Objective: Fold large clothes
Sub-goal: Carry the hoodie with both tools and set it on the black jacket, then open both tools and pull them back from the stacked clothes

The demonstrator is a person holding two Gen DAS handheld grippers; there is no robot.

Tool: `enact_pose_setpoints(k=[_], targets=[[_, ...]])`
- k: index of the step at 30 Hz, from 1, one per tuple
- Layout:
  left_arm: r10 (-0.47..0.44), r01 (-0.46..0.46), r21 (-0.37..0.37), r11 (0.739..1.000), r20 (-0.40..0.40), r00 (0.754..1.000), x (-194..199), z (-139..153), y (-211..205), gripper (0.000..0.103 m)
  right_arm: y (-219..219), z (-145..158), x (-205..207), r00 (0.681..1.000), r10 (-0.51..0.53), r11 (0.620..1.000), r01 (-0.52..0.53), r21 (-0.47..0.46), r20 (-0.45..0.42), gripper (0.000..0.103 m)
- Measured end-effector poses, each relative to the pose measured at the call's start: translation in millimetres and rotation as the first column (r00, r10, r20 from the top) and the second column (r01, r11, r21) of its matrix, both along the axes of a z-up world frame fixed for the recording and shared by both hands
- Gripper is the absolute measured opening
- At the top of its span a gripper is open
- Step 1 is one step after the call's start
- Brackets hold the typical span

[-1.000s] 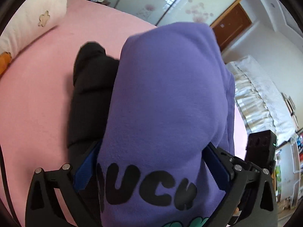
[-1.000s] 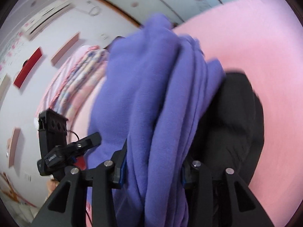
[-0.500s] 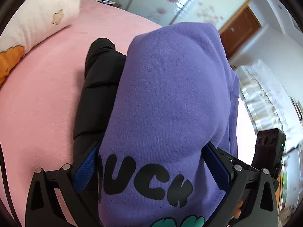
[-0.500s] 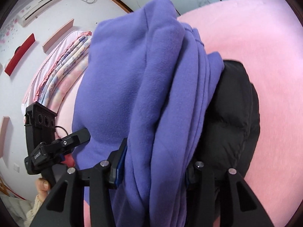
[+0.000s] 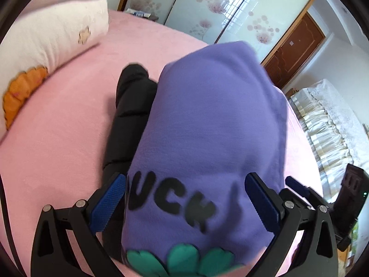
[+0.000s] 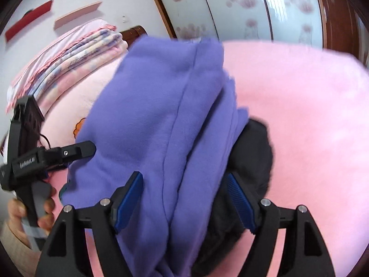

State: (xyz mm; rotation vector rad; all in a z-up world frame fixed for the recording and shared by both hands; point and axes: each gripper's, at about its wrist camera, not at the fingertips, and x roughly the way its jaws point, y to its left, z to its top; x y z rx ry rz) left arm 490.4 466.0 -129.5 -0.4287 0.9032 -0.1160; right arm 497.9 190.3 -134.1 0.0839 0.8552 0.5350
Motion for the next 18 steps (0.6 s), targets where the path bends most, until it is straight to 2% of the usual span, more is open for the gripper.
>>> enact_pose_setpoints(k=[3, 6, 9, 12, 18], targets=[[-0.004, 0.003, 0.045, 0.999, 0.025, 1.0, -15.4, 23.3, -11.3, 0.102, -8.9, 19.1, -13.8, 0.999, 0.007, 1.0, -0.007, -0.011, 0.046, 0.076], [-0.018, 0.011, 0.143, 0.99, 0.047, 0.999, -35.7, 48.8, -34.4, 0.102, -28.2, 35.9, -29.6, 0.998, -0.004, 1.0, 0.003, 0.017, 0.06, 0.076], [-0.073, 0.05, 0.268, 0.962, 0.077, 0.994, -66.0, 74.3, -72.3, 0.102, -48.3, 53.8, -53.9, 0.997, -0.029, 1.0, 0.028, 0.01, 0.069, 0.076], [-0.118, 0.081, 0.337, 0.938, 0.092, 0.989, -98.2, 95.0, -109.4, 0.102, -72.7, 70.3, -84.9, 0.996, -0.057, 0.998, 0.058, -0.007, 0.07, 0.076], [-0.212, 0.146, 0.383, 0.912, 0.134, 0.968, -177.6, 133.2, -188.8, 0.102, -130.2, 103.7, -163.4, 0.989, -0.107, 0.989, 0.117, -0.096, 0.101, 0.076]])
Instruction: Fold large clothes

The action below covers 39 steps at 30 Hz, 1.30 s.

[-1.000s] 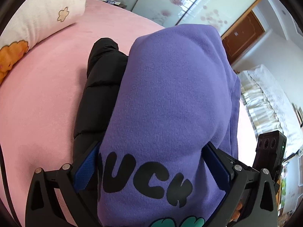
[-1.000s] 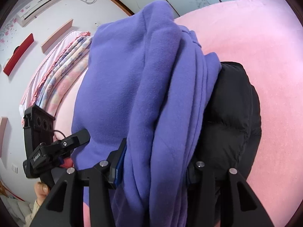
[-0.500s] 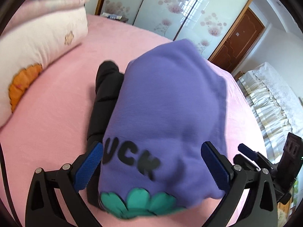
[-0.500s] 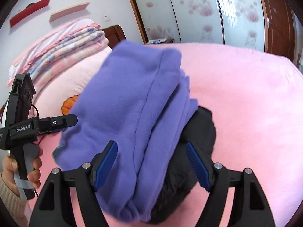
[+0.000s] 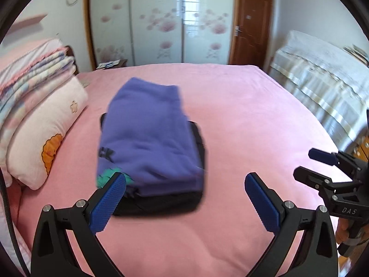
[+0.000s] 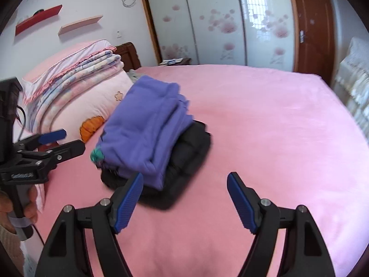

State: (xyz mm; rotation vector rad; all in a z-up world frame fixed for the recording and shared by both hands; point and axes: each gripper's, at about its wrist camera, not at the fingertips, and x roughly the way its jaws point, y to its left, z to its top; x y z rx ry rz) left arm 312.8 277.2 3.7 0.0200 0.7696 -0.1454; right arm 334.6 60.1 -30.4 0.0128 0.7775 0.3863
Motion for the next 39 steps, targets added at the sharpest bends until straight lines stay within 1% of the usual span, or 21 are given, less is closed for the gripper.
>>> enact_pose_setpoints(k=[3, 7, 10, 14, 18, 20, 23, 29, 32, 36, 39], targets=[[-0.007, 0.006, 0.006, 1.0, 0.031, 1.0, -36.6, 13.8, -32.6, 0.102, -27.2, 18.1, -37.3, 1.0, -0.024, 0.999, 0.024, -0.025, 0.01, 0.076], [-0.015, 0.015, 0.005, 1.0, 0.056, 0.998, -74.6, 31.0, -68.6, 0.102, -62.3, 41.0, -84.8, 0.998, -0.06, 0.998, 0.061, -0.035, 0.037, 0.076], [-0.005, 0.005, -0.005, 1.0, 0.071, 0.997, -99.2, 41.9, -88.2, 0.102, -83.4, 52.1, -114.6, 0.995, -0.081, 0.996, 0.083, -0.038, 0.053, 0.076], [0.008, -0.005, -0.038, 0.999, 0.076, 0.997, -136.9, 53.9, -112.9, 0.102, -106.4, 64.1, -151.7, 0.991, -0.102, 0.993, 0.107, -0.053, 0.082, 0.076], [0.037, -0.036, -0.013, 0.999, 0.114, 0.993, -181.7, 62.0, -141.2, 0.102, -130.5, 73.5, -187.8, 0.987, -0.126, 0.991, 0.13, -0.034, 0.096, 0.076], [0.05, -0.049, -0.012, 0.999, 0.12, 0.992, -202.3, 62.4, -152.2, 0.102, -141.7, 75.6, -206.3, 0.985, -0.143, 0.989, 0.146, -0.027, 0.1, 0.076], [0.054, -0.048, -0.047, 0.998, 0.114, 0.992, -233.1, 59.2, -167.4, 0.102, -156.4, 75.1, -231.5, 0.981, -0.173, 0.984, 0.176, -0.026, 0.093, 0.076], [0.081, -0.074, -0.106, 0.992, 0.064, 0.995, -271.6, 45.1, -188.1, 0.102, -178.6, 67.4, -275.2, 0.967, -0.24, 0.969, 0.243, -0.032, 0.083, 0.077], [0.101, -0.094, -0.089, 0.992, 0.078, 0.992, -285.4, 42.4, -197.6, 0.102, -185.8, 63.0, -288.5, 0.962, -0.259, 0.963, 0.263, -0.049, 0.084, 0.077], [0.108, -0.101, -0.081, 0.992, 0.088, 0.99, -304.2, 42.8, -209.3, 0.102, -196.7, 59.5, -303.3, 0.956, -0.284, 0.957, 0.287, -0.029, 0.075, 0.077], [0.115, -0.108, -0.065, 0.992, 0.105, 0.988, -315.9, 44.0, -216.6, 0.102, -201.6, 57.4, -315.3, 0.95, -0.297, 0.952, 0.302, -0.053, 0.093, 0.077]])
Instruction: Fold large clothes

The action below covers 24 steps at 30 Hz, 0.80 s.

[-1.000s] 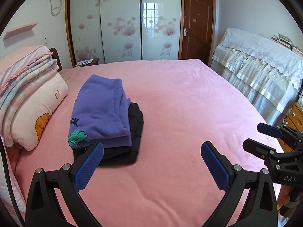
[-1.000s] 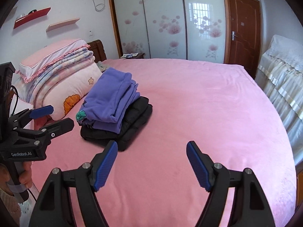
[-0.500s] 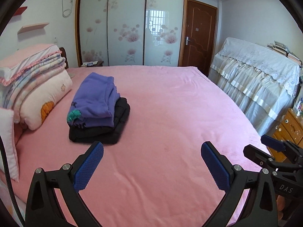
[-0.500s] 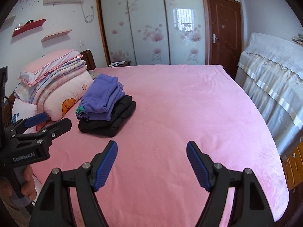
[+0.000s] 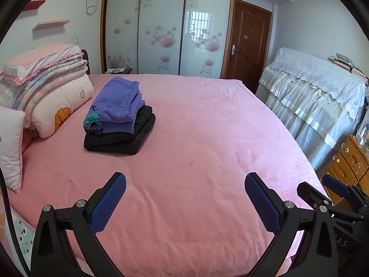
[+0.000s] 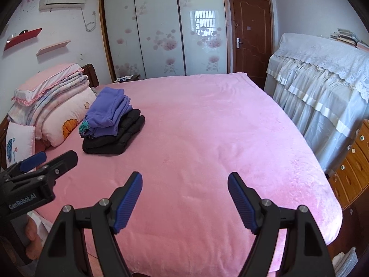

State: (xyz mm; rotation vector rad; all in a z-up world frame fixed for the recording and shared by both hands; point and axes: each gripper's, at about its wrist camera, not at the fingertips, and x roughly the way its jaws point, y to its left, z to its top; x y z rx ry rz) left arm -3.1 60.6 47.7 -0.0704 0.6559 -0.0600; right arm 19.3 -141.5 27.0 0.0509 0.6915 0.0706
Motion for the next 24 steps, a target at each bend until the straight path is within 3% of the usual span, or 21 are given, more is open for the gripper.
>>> enact_pose_setpoints(k=[6, 24], targets=[[0.01, -0.011, 0.047, 0.999, 0.018, 1.0, -16.3, -0.2, -12.7, 0.102, -4.8, -2.6, -17.2, 1.0, 0.007, 1.0, -0.007, 0.005, 0.008, 0.077], [0.0, 0.002, 0.077, 0.997, -0.025, 1.0, -13.8, -7.4, -28.5, 0.102, -9.7, -3.0, -23.4, 1.0, -0.006, 1.0, 0.006, -0.01, 0.029, 0.077]])
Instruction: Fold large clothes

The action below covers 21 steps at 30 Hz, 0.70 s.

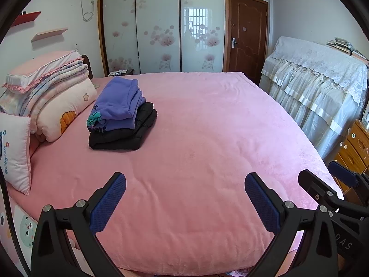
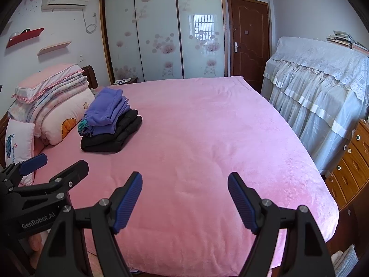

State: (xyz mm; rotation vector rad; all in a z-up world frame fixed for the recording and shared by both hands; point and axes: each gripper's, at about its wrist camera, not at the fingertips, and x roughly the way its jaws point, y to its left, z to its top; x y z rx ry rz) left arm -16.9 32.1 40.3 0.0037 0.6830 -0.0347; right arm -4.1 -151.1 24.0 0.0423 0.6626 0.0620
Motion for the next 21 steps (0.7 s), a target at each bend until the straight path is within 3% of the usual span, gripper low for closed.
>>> enact_pose_setpoints(k=[21], targets=[[0.018, -0.018, -0.019, 1.0, -0.027, 0.999, -7.0, -8.1, -5.5, 0.102, -1.1, -3.9, -2.0, 1.0, -0.005, 1.0, 0.005, 0.006, -0.005, 0.077]])
